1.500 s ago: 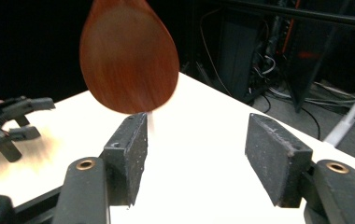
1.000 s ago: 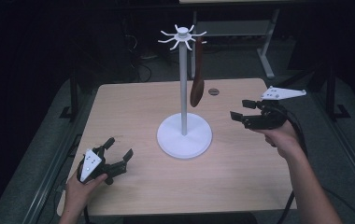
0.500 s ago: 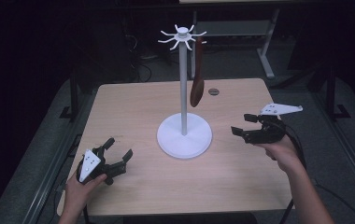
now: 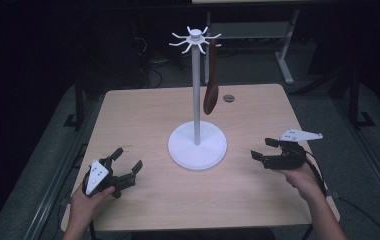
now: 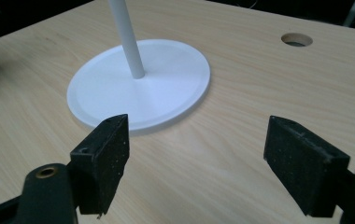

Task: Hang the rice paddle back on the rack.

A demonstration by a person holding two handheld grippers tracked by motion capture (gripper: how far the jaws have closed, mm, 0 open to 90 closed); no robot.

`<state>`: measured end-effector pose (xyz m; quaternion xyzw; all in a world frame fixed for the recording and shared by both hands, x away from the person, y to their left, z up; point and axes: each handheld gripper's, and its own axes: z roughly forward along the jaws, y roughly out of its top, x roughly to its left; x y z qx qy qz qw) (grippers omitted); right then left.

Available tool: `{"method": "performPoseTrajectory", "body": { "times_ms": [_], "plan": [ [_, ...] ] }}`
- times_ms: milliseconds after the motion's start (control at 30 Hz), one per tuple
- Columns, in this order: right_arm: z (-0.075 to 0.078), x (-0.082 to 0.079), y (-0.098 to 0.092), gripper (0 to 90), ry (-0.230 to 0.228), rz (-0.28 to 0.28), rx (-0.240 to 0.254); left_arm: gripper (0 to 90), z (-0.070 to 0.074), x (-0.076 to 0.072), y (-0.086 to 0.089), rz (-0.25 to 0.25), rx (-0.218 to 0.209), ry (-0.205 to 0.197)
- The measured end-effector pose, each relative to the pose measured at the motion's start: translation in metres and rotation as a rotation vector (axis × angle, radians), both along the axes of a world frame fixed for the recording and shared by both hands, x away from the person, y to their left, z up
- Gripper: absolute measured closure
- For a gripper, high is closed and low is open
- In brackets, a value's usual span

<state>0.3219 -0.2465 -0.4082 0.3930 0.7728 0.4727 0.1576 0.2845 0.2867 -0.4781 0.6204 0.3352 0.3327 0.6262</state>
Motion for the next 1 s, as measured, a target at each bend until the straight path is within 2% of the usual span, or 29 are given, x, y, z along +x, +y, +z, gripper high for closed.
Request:
{"method": "performPoseTrajectory", "body": {
  "times_ms": [233,633,833,1000],
  "plan": [
    [-0.016,-0.012,-0.009,22.1,0.033,-0.026,-0.012,12.9,0.000,0.000,0.000,0.003,0.007,-0.002],
    [-0.043,-0.031,-0.027,22.3,0.093,-0.053,-0.058,12.9,0.000,-0.001,0.002,0.010,-0.014,-0.018],
    [-0.049,-0.034,-0.030,22.3,0.112,-0.059,-0.086,12.8,0.000,-0.001,0.002,0.007,-0.005,-0.020],
    [-0.049,-0.034,-0.029,22.1,0.118,-0.055,-0.087,12.9,0.000,-0.002,0.002,0.007,-0.008,-0.022]
  ]
}}
